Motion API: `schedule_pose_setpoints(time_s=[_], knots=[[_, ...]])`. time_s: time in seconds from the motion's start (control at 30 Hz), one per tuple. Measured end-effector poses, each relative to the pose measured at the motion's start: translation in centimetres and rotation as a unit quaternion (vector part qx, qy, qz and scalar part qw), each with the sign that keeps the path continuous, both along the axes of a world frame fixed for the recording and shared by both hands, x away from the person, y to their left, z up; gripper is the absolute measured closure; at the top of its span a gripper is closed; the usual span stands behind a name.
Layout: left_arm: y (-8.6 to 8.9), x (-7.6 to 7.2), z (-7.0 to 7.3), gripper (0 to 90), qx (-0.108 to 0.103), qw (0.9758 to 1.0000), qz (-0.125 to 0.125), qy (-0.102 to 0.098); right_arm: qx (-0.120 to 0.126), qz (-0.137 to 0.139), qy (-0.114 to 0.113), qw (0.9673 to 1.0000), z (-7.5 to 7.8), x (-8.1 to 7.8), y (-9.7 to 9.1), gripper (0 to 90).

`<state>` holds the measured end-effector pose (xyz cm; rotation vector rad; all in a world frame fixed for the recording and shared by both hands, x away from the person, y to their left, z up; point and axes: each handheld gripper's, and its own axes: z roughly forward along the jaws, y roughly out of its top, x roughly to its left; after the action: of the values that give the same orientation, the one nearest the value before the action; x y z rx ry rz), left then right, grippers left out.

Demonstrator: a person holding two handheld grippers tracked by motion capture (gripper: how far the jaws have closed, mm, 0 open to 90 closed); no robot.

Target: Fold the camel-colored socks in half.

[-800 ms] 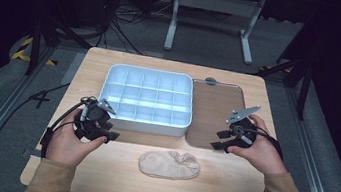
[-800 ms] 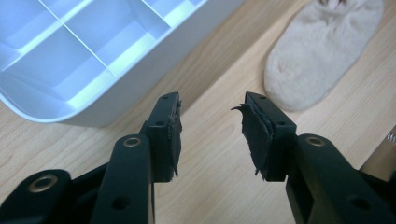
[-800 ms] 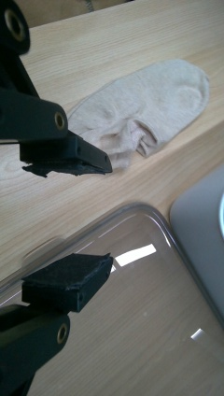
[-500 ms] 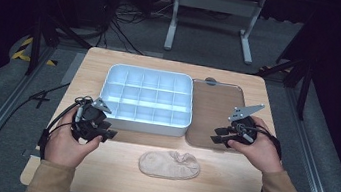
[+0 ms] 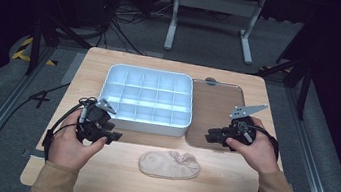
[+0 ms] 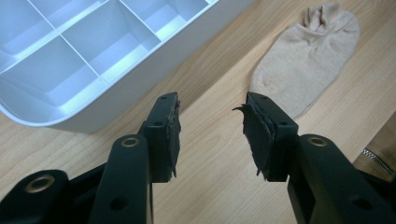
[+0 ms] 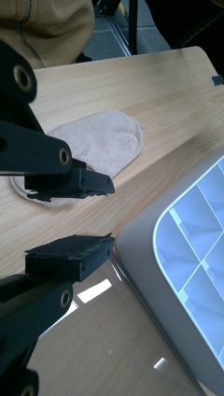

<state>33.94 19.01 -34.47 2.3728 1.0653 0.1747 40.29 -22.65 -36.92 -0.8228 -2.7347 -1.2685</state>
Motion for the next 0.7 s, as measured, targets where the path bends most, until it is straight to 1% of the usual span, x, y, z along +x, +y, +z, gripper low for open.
schedule_pose_setpoints(time_s=[0.03, 0.07, 0.1, 0.13, 0.17, 0.2, 0.23, 0.27, 0.3, 0.33, 0.37, 0.4, 0.43, 0.47, 0.5, 0.53, 0.57, 0.6, 0.67, 0.7], knots=[[0.0, 0.0, 0.0, 55.5, 0.0, 1.0, 0.0, 0.0, -0.004, 0.0, -0.005, 1.0, 0.0, -0.1, 0.1, 68.6], [0.0, 0.0, 0.0, 55.1, -0.003, 1.0, 0.003, 0.001, -0.006, 0.003, -0.015, 0.9999, 0.0, -0.1, 0.3, 68.1], [0.1, 0.0, -0.1, 55.1, -0.008, 1.0, 0.006, 0.001, -0.006, 0.003, -0.015, 0.9999, 0.0, -0.1, 0.3, 68.1], [0.2, 0.0, 0.0, 53.8, -0.009, 0.9999, 0.004, 0.0, -0.009, 0.008, -0.042, 0.9991, 0.0, -0.3, 0.6, 69.0], [0.2, -0.1, 0.0, 52.5, -0.016, 0.9999, 0.001, -0.002, -0.01, 0.01, -0.055, 0.9984, 0.1, -0.4, 0.7, 69.1], [0.2, -0.1, 0.0, 51.1, -0.016, 0.9999, 0.001, -0.002, -0.01, 0.01, -0.055, 0.9984, 0.1, -0.4, 0.7, 69.1], [0.1, -0.1, 0.0, 51.1, -0.018, 0.9998, 0.002, -0.001, -0.01, 0.012, -0.068, 0.9975, 0.2, -0.6, 0.8, 71.5], [0.1, -0.1, 0.0, 50.3, -0.018, 0.9998, 0.002, -0.001, -0.011, 0.011, -0.068, 0.9975, 0.3, -0.7, 0.9, 72.3], [-0.1, -0.1, -0.1, 49.8, -0.019, 0.9998, 0.007, 0.001, -0.022, 0.005, -0.064, 0.9977, 0.4, -1.0, 1.2, 70.3], [-0.1, -0.1, -0.1, 49.6, -0.019, 0.9998, 0.007, 0.001, -0.022, 0.005, -0.064, 0.9977, 0.4, -1.0, 1.2, 70.3], [-0.2, -0.1, -0.2, 49.6, -0.03, 0.9995, 0.005, 0.006, -0.034, 0.0, -0.051, 0.9981, 0.4, -1.3, 1.6, 70.2], [-0.2, -0.1, -0.2, 50.1, -0.03, 0.9995, 0.005, 0.006, -0.034, 0.0, -0.051, 0.9981, 0.4, -1.3, 1.6, 70.2], [-0.2, -0.2, -0.4, 50.6, -0.048, 0.9988, 0.002, 0.013, -0.026, 0.0, -0.036, 0.999, 0.2, -1.5, 2.0, 69.2], [-0.3, -0.2, -0.5, 50.6, -0.053, 0.9985, 0.0, 0.016, -0.023, 0.002, -0.026, 0.9994, 0.1, -1.6, 2.2, 68.4], [-0.3, -0.2, -0.5, 50.6, -0.053, 0.9985, 0.0, 0.016, -0.023, 0.002, -0.026, 0.9994, 0.1, -1.6, 2.2, 68.4], [-0.3, -0.2, -0.6, 50.6, -0.059, 0.9981, 0.0, 0.019, -0.022, 0.006, -0.021, 0.9995, -0.1, -1.7, 2.5, 68.0], [-0.4, -0.2, -0.8, 50.7, -0.064, 0.9978, 0.001, 0.018, -0.023, 0.01, -0.021, 0.9995, -0.2, -1.7, 2.8, 68.0], [-0.4, -0.2, -0.8, 50.9, -0.065, 0.9977, 0.001, 0.018, -0.026, 0.014, -0.019, 0.9994, -0.4, -1.8, 3.1, 68.3], [-0.8, -0.3, -0.8, 51.1, -0.059, 0.9981, -0.006, 0.014, -0.029, 0.022, -0.011, 0.9993, -0.7, -2.1, 3.7, 68.6], [-0.8, -0.3, -0.8, 51.2, -0.059, 0.9982, -0.009, 0.011, -0.031, 0.026, -0.012, 0.9991, -0.9, -2.1, 3.9, 68.9]])
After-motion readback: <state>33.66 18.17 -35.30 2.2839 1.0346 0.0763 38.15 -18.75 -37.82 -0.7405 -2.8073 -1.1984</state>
